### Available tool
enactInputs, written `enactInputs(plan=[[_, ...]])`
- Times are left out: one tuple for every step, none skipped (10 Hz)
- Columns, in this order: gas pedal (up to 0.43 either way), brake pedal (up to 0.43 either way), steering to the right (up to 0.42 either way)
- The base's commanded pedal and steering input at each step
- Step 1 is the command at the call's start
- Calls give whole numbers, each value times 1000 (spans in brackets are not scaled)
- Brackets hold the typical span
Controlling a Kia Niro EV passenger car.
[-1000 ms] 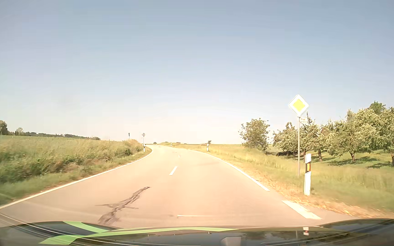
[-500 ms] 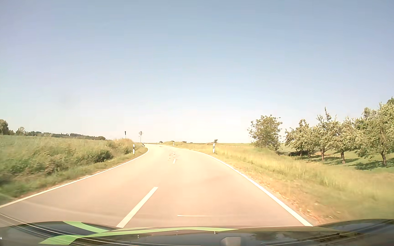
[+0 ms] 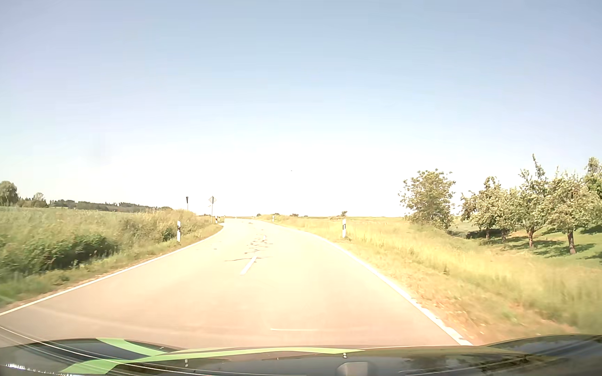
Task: Follow the waypoints while adhering to traffic rules and regulations
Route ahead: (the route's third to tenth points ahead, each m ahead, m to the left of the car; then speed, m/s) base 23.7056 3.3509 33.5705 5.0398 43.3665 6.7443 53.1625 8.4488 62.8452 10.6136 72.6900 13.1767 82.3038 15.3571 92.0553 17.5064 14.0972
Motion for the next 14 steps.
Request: enactInputs(plan=[[228, 0, -34], [228, 0, -37], [228, 0, -39], [228, 0, -40], [228, 0, -41], [228, 0, -40], [228, 0, -38], [228, 0, -31], [228, 0, -28], [228, 0, -27], [228, 0, -25], [228, 0, -25], [228, 0, -25], [228, 0, -25]])
